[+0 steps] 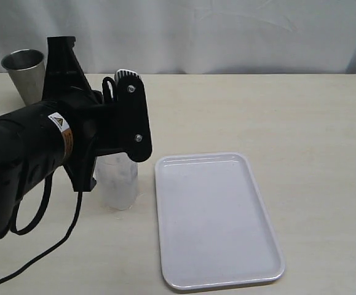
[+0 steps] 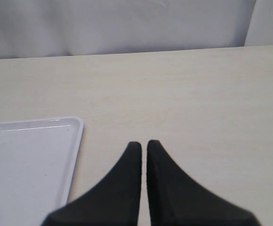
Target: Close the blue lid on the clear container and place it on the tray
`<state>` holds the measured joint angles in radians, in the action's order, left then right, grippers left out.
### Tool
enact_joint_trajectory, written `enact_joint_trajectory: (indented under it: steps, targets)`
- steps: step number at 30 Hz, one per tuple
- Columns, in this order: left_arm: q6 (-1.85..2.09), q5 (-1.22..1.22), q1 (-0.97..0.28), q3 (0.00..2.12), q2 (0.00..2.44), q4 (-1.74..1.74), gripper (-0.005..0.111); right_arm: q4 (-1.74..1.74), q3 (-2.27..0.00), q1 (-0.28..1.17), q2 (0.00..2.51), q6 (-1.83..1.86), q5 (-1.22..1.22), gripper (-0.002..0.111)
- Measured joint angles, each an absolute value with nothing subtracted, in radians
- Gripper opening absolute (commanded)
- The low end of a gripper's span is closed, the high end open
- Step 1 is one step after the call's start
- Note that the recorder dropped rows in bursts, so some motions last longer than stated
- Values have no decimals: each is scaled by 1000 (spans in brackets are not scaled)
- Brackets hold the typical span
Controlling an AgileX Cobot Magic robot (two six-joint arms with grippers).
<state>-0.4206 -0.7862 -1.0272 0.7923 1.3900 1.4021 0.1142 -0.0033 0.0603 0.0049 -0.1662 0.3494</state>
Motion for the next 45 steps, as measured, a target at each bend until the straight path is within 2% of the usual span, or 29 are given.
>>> enact_joint_trajectory:
  steps: [22, 34, 45]
  targets:
    - [-283, -771, -1027, 792, 1390, 1197, 0, 114, -3, 60, 5, -166, 349, 4]
    - [-285, -769, -1027, 792, 1390, 1196, 0, 114, -3, 60, 5, -166, 349, 4]
    - [-474, -853, -1027, 792, 1390, 1317, 0, 114, -3, 60, 5, -166, 349, 4]
